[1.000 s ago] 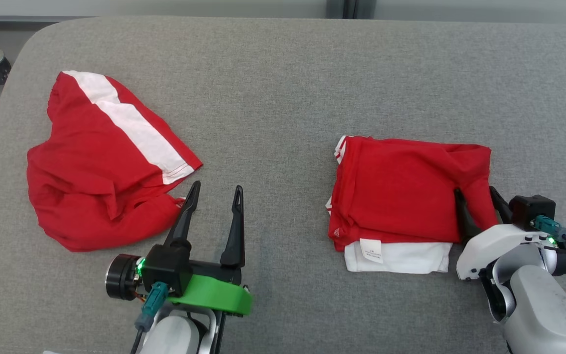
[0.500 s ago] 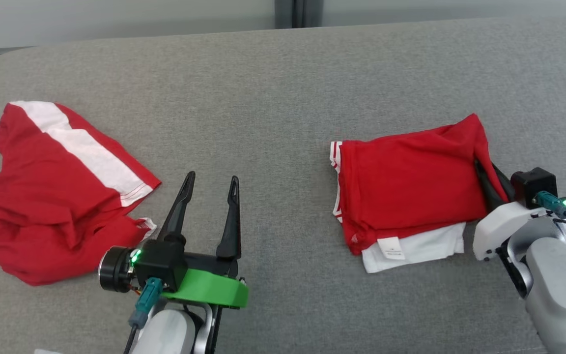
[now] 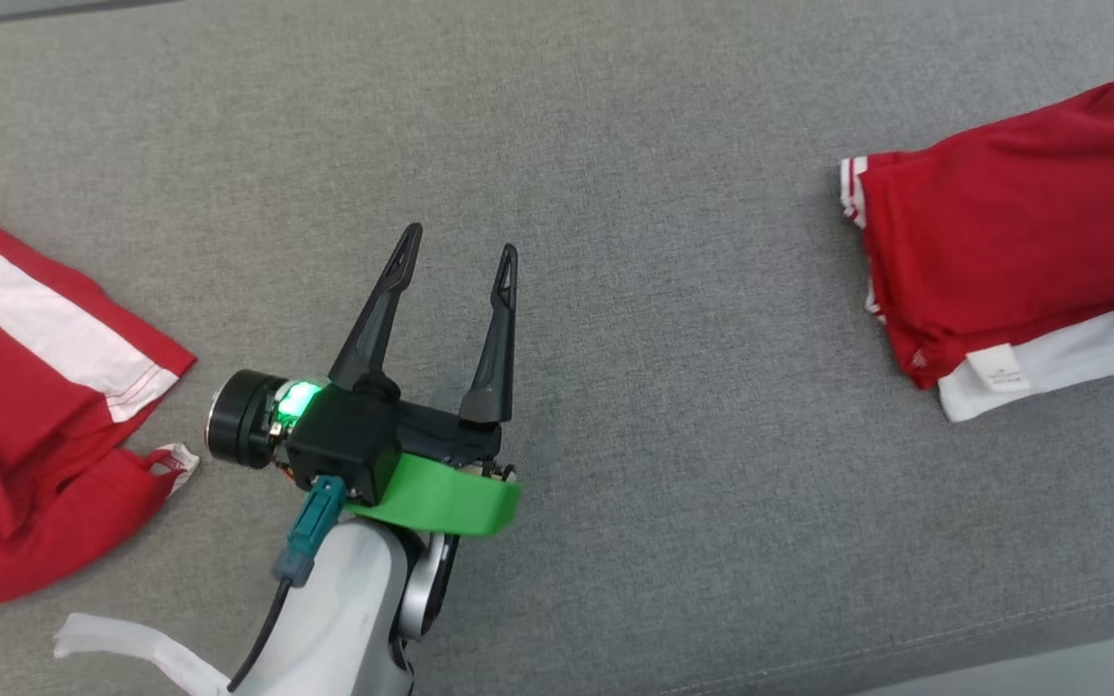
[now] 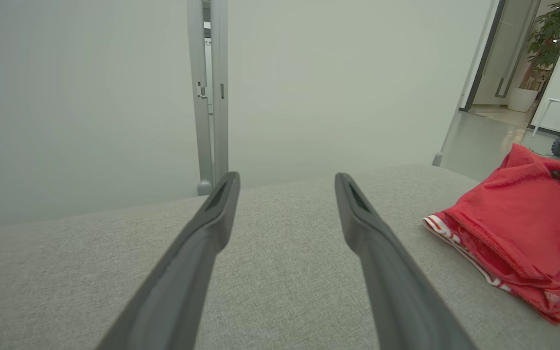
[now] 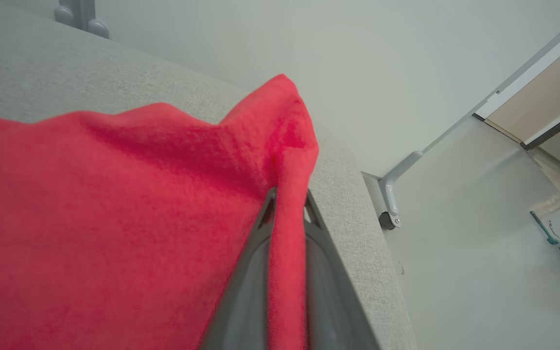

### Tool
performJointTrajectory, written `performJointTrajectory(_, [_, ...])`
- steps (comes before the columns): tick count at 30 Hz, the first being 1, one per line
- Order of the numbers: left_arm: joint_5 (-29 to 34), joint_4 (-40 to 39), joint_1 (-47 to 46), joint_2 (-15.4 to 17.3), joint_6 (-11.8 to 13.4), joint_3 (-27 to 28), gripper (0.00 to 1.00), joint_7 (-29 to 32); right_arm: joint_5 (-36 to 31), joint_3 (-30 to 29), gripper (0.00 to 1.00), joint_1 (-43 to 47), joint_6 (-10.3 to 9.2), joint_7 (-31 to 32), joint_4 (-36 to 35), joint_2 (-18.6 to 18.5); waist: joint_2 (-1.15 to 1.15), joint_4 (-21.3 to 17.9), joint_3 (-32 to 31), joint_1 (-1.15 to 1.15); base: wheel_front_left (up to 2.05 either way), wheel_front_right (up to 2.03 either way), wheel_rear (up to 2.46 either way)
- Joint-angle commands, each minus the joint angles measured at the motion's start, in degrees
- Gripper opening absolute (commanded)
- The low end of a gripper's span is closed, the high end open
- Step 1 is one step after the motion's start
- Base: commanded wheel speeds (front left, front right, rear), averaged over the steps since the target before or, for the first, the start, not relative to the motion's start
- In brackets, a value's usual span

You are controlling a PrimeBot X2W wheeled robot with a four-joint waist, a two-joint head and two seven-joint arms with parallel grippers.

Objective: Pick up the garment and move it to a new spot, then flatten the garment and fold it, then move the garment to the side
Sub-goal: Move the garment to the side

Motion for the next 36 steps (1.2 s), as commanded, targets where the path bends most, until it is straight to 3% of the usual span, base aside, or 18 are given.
performJointTrajectory(1, [0.4,-0.3,-1.8,0.3,0.1,-0.2,1.0,0.0,0.5,-0.8,0.0,-1.8,-0.08,-0.2,0.6,-1.0,0.0,-2.8,5.4,0.0,0.0,0.0,0.0])
performJointTrajectory(7, [1.1,-0.2,-5.3,0.3,0.2,-1.7,1.0,0.0,-1.4,-3.5,0.0,-5.9,-0.08,-0.3,4.4,-4.6,0.0,-2.5,9.7,0.0,0.0,0.0,0.0])
performJointTrajectory(14, [1.0,0.2,-6.7,0.3,0.6,-2.4,1.0,0.0,-3.4,-7.9,0.0,-9.2,-0.09,-0.2,8.1,-6.0,0.0,-1.3,11.7,0.0,0.0,0.0,0.0])
performJointTrajectory(15, [1.1,0.3,-6.7,0.3,0.5,-2.5,1.0,0.0,-3.4,-8.5,0.1,-9.5,-0.09,-0.2,8.4,-5.9,0.0,-1.2,11.6,0.0,0.0,0.0,0.0])
performJointTrajectory(16, [1.0,0.3,-6.6,0.3,0.7,-2.4,1.0,0.0,-3.5,-9.2,0.46,-9.5,-0.09,-0.2,9.3,-5.8,0.0,-1.0,11.5,0.0,0.0,0.0,0.0])
performJointTrajectory(17, [0.8,0.3,-6.5,0.3,0.8,-2.3,1.0,0.0,-3.7,-9.5,1.0,-9.4,-0.08,-0.2,10.1,-5.7,0.0,-0.9,11.2,0.0,0.0,0.0,0.0])
performJointTrajectory(25, [-0.1,0.4,-4.3,0.3,0.9,-0.8,1.0,0.0,-5.2,-11.4,1.0,-9.0,-0.08,-0.2,9.6,-4.1,0.0,-0.5,6.5,0.0,0.0,0.0,0.0])
performJointTrajectory(36, [-1.9,-0.8,2.0,0.3,1.3,3.2,1.0,0.0,-2.2,-5.6,1.0,-2.6,-0.08,-0.2,-4.1,4.2,0.0,1.1,-5.4,0.0,0.0,0.0,0.0])
